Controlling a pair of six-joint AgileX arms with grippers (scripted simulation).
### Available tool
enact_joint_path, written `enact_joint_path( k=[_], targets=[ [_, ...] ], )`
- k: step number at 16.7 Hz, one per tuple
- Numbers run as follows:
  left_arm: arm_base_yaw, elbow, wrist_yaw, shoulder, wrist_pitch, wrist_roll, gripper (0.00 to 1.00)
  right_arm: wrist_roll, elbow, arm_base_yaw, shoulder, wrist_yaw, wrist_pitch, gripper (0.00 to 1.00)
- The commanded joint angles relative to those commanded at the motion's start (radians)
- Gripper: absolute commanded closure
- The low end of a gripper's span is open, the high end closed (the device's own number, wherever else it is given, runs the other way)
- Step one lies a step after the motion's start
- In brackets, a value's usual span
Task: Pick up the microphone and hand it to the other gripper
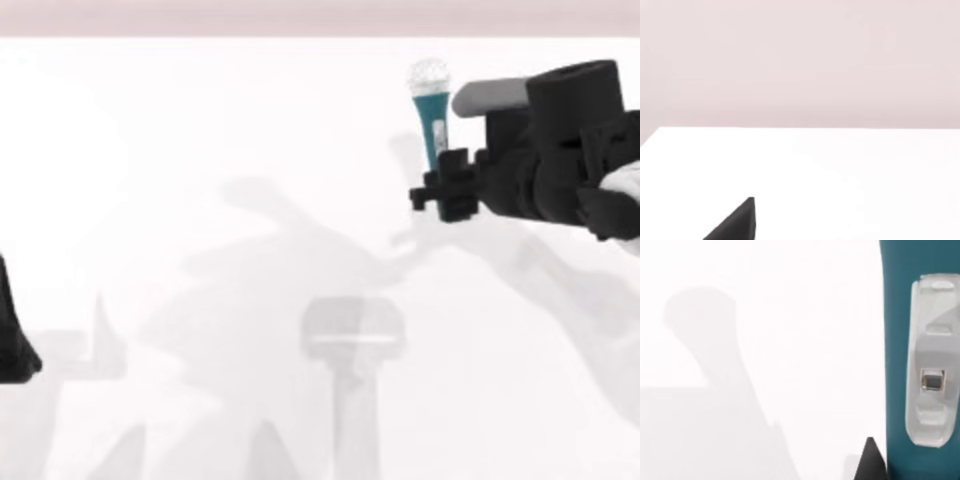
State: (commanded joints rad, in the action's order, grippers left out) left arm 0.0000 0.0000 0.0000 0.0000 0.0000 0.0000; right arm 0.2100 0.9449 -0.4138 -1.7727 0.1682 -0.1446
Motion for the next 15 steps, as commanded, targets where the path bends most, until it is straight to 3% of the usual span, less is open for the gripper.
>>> enact_joint_path(
  k=[5,8,11,15],
  targets=[
    [0.000,0.000,0.000,0.000,0.000,0.000,0.00,-0.114,-0.118,0.005,0.120,0.121,-0.421,1.00],
    [0.000,0.000,0.000,0.000,0.000,0.000,0.00,-0.167,-0.165,0.008,0.187,0.173,-0.583,1.00],
    [0.000,0.000,0.000,0.000,0.000,0.000,0.00,-0.192,-0.184,0.010,0.222,0.197,-0.650,1.00],
    [0.000,0.000,0.000,0.000,0.000,0.000,0.00,-0.190,-0.180,0.007,0.219,0.196,-0.649,1.00]
  ],
)
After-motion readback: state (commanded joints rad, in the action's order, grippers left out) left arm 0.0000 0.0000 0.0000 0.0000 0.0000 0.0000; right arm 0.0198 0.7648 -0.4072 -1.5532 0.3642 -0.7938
